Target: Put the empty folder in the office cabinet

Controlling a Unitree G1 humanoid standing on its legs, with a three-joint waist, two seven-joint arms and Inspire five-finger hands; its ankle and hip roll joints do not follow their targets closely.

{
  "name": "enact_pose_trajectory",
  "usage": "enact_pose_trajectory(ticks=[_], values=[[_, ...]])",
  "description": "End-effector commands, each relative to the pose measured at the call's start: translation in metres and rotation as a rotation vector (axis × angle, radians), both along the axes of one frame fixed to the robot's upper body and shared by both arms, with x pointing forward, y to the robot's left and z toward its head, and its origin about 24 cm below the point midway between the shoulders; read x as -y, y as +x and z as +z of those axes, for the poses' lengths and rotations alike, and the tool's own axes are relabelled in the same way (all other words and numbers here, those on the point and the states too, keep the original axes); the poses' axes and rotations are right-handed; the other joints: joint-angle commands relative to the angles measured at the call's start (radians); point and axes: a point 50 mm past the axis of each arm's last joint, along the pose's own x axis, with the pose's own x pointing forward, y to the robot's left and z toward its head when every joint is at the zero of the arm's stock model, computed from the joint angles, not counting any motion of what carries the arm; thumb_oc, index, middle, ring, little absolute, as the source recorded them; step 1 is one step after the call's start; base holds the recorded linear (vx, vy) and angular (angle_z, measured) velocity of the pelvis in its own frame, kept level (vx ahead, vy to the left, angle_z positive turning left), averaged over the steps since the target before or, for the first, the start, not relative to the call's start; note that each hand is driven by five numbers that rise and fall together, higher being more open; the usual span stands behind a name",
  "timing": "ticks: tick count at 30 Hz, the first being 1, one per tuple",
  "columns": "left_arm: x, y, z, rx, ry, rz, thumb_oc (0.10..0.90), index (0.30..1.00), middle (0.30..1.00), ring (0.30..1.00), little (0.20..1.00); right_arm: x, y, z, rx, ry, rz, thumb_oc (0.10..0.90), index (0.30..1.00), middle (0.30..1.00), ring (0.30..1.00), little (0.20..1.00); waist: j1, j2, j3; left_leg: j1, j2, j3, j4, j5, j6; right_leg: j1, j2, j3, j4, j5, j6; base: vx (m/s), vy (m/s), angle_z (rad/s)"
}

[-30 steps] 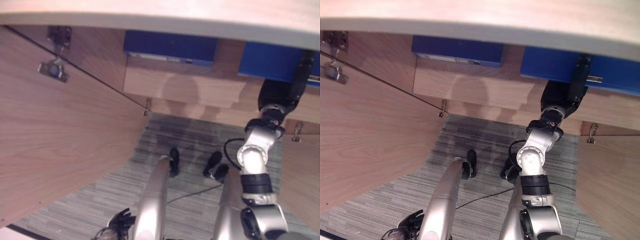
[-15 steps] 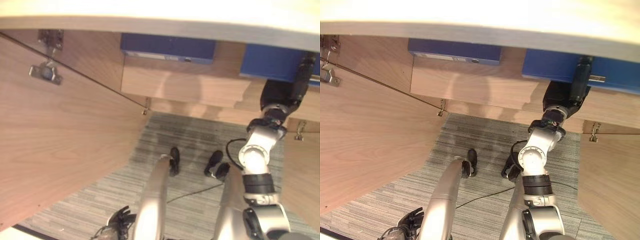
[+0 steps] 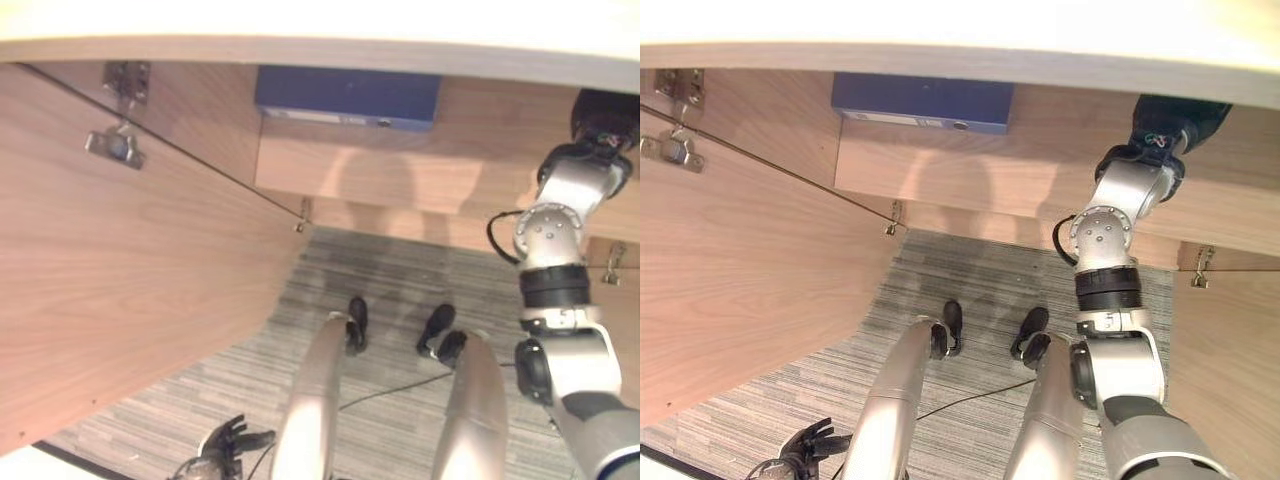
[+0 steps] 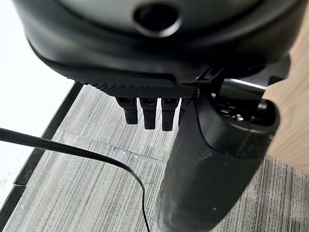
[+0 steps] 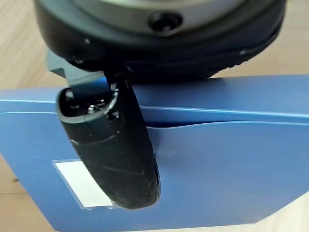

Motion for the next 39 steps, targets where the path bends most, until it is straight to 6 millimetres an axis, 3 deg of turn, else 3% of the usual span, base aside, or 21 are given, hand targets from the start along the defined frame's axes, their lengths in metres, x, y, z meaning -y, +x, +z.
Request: enact_pose_trajectory(ticks=[1, 12, 18, 19, 20, 28, 37, 39], values=[[-0.036, -0.067, -0.005, -0.205, 0.129, 0.012, 0.8, 0.9, 0.9, 0.9, 0.9, 0.002, -0.024, 0.067, 0.237, -0.139, -0.073, 0.4, 0.3, 0.3, 0.3, 0.3, 0.016, 0.0, -0.075, 0.029, -0.013, -0.064, -0.111, -0.02, -0.034, 0.101, 0.017, -0.007, -0.034, -0.111, 0.05, -0.01, 0.018, 0.04], [-0.028, -0.06, -0.005, -0.188, 0.127, -0.051, 0.8, 0.9, 0.9, 0.9, 0.9, 0.012, 0.0, 0.022, 0.028, 0.068, -0.079, 0.4, 0.3, 0.3, 0.3, 0.3, 0.03, 0.028, -0.059, 0.007, -0.02, -0.056, -0.107, -0.018, -0.028, 0.083, 0.012, -0.002, -0.03, -0.105, 0.054, -0.01, 0.008, 0.03], [-0.027, -0.052, -0.004, -0.181, 0.137, -0.071, 0.8, 0.9, 0.9, 0.9, 0.9, 0.015, 0.006, 0.015, -0.037, 0.122, -0.081, 0.4, 0.3, 0.3, 0.3, 0.3, 0.035, 0.038, -0.056, -0.002, -0.023, -0.052, -0.106, -0.017, -0.024, 0.071, 0.009, 0.004, -0.026, -0.106, 0.056, 0.0, 0.0, 0.0], [-0.028, -0.052, -0.004, -0.183, 0.141, -0.069, 0.8, 0.9, 0.9, 0.9, 0.9, 0.016, 0.007, 0.013, -0.047, 0.124, -0.081, 0.706, 0.759, 0.759, 0.759, 0.759, 0.035, 0.038, -0.056, -0.002, -0.023, -0.051, -0.106, -0.018, -0.024, 0.07, 0.009, 0.005, -0.027, -0.106, 0.057, 0.0, 0.0, 0.0], [-0.028, -0.052, -0.004, -0.183, 0.141, -0.07, 0.8, 0.9, 0.9, 0.9, 0.9, 0.016, 0.007, 0.013, -0.047, 0.124, -0.081, 0.8, 0.9, 0.9, 0.9, 0.9, 0.035, 0.038, -0.056, -0.002, -0.023, -0.051, -0.106, -0.017, -0.024, 0.07, 0.009, 0.005, -0.027, -0.106, 0.057, 0.0, 0.0, 0.0], [-0.029, -0.05, -0.004, -0.193, 0.148, -0.066, 0.8, 0.9, 0.9, 0.9, 0.9, 0.017, 0.004, 0.01, 0.013, 0.081, -0.053, 0.8, 0.9, 0.9, 0.9, 0.9, 0.035, 0.031, -0.052, 0.001, -0.022, -0.049, -0.109, -0.017, -0.025, 0.072, 0.007, 0.006, -0.027, -0.106, 0.057, 0.0, 0.0, 0.0], [-0.025, -0.046, -0.006, -0.203, 0.146, -0.047, 0.8, 0.9, 0.9, 0.9, 0.9, -0.004, -0.006, -0.005, 0.091, 0.142, -0.006, 0.8, 0.9, 0.9, 0.9, 0.9, 0.026, 0.016, -0.042, 0.008, -0.021, -0.048, -0.133, -0.007, -0.03, 0.077, 0.011, 0.0, -0.047, -0.093, 0.058, 0.0, 0.0, 0.0], [-0.02, -0.041, -0.007, -0.196, 0.145, -0.051, 0.8, 0.9, 0.9, 0.9, 0.9, -0.018, -0.011, -0.015, 0.1, 0.204, 0.019, 0.8, 0.9, 0.9, 0.9, 0.9, 0.021, 0.015, -0.034, 0.013, -0.022, -0.049, -0.159, 0.003, -0.031, 0.08, 0.016, -0.007, -0.069, -0.081, 0.062, 0.0, 0.0, 0.0]])
